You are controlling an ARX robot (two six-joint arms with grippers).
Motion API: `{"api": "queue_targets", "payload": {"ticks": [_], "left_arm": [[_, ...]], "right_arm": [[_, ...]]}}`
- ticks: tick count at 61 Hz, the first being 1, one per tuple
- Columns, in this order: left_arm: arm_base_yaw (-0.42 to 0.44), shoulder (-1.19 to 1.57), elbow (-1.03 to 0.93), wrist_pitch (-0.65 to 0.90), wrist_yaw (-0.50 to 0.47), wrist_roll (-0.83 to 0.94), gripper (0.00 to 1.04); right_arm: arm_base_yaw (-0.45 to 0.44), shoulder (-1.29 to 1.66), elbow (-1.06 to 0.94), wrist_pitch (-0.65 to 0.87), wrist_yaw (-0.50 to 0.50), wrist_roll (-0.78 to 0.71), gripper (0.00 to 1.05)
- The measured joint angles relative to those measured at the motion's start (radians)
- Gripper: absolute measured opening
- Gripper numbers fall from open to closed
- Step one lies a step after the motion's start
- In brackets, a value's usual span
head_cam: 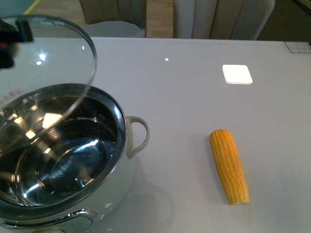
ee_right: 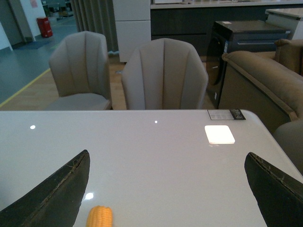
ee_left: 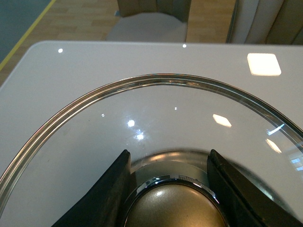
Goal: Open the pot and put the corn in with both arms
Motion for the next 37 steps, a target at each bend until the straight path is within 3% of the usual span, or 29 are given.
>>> {"api": "queue_targets", "payload": {"ticks": [10,30,37], "left_arm": [[0.175,-0.080,0.004,0.001,0.097,0.039,0.42],[0.759,0.082,-0.059,0.229,0.388,0.179,0.42],[0.887,0.225,-0.059,0.338,0.424,0.215,0.42]], "right_arm": [[0.000,0.000,0.000,0.000,0.000,0.000,0.96],[0.000,0.000,0.000,0.000,0.000,0.000,0.96],[0.000,0.000,0.000,0.000,0.000,0.000,0.96]]}}
